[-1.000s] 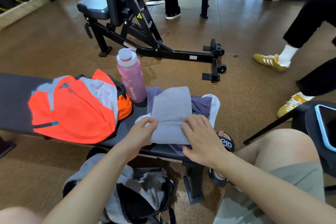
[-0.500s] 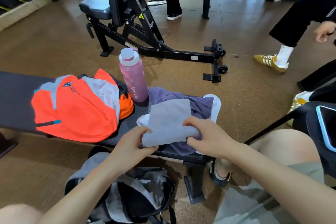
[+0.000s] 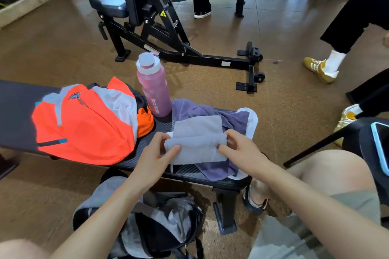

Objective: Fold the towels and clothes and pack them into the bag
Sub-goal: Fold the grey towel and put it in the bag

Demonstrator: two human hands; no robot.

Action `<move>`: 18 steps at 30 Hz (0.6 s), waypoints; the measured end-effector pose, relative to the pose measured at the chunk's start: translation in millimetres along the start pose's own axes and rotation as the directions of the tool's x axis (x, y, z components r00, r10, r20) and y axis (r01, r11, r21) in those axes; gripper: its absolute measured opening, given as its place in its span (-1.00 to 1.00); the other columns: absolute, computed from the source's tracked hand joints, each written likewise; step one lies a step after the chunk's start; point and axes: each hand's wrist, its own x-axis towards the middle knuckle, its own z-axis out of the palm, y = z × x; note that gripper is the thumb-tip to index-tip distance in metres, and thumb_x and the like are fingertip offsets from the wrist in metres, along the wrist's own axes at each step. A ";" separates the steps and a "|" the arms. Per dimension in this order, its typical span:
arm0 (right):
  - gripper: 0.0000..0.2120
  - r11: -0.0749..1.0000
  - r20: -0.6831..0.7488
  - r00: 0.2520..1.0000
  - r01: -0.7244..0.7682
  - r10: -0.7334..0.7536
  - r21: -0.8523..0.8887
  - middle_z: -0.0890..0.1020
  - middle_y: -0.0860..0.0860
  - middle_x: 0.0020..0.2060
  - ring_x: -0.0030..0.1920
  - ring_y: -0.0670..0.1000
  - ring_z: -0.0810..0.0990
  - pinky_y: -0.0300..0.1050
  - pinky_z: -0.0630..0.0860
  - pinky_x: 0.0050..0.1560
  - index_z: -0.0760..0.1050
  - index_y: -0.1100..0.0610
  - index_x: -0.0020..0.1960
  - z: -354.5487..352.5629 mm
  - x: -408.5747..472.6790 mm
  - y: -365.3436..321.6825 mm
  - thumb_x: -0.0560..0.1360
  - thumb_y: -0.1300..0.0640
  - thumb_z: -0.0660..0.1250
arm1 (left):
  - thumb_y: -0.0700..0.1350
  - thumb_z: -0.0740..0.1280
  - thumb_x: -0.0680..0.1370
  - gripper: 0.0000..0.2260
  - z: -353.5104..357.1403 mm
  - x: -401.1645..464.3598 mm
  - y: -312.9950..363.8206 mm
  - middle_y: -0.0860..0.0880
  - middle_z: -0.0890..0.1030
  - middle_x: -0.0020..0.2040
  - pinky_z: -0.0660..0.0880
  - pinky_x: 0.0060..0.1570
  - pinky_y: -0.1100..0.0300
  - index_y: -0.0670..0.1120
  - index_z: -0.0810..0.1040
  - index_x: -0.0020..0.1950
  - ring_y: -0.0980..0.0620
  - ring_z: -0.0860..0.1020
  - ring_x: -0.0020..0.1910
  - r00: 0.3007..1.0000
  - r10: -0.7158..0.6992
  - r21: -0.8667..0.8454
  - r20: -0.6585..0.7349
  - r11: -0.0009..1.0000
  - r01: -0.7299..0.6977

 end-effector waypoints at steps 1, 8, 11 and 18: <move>-0.92 1.000 -0.007 1.000 -0.018 0.018 -0.016 0.61 -0.04 -0.21 -0.18 -0.06 0.54 -0.11 0.44 -0.14 0.47 -0.05 -0.08 1.3 -0.5 0.9 0.56 0.07 0.35 | 0.05 0.36 0.61 -0.89 2.4 0.8 -2.2 0.08 0.62 -0.07 0.50 -0.07 0.06 0.09 0.46 0.03 0.07 0.57 -0.11 1.000 -0.017 0.008 -0.007 1.000 0.017; -0.76 0.985 -0.089 0.984 -0.158 0.152 -0.064 0.41 0.00 -0.31 -0.28 -0.01 0.36 -0.04 0.24 -0.26 0.29 0.10 -0.15 15.8 -5.3 12.0 0.60 0.07 0.30 | 0.07 0.25 0.66 -0.90 21.3 7.9 -12.1 0.02 0.57 -0.18 0.42 -0.19 0.04 0.11 0.37 0.10 0.04 0.53 -0.21 1.000 0.006 0.168 -0.001 0.986 -0.006; -0.80 0.984 -0.091 0.983 -0.163 0.157 -0.068 0.43 0.02 -0.30 -0.29 0.00 0.40 -0.02 0.28 -0.26 0.27 0.06 -0.11 20.2 -8.3 11.1 0.60 0.06 0.27 | 0.04 0.30 0.64 -0.85 23.6 7.5 -12.6 0.00 0.57 -0.10 0.43 -0.18 0.08 0.07 0.37 0.12 0.07 0.52 -0.20 0.999 -0.029 0.136 -0.020 0.990 0.031; -0.83 0.985 -0.138 0.978 -0.166 0.158 -0.053 0.57 0.01 -0.05 -0.10 0.08 0.57 0.09 0.53 -0.02 0.30 -0.01 0.10 25.0 -10.7 6.0 0.59 0.05 0.27 | 0.14 0.36 0.59 -0.64 18.4 13.0 -3.7 -0.09 0.53 0.01 0.44 -0.12 0.13 -0.09 0.37 0.15 0.02 0.50 -0.12 0.961 -0.276 0.103 0.015 0.956 0.273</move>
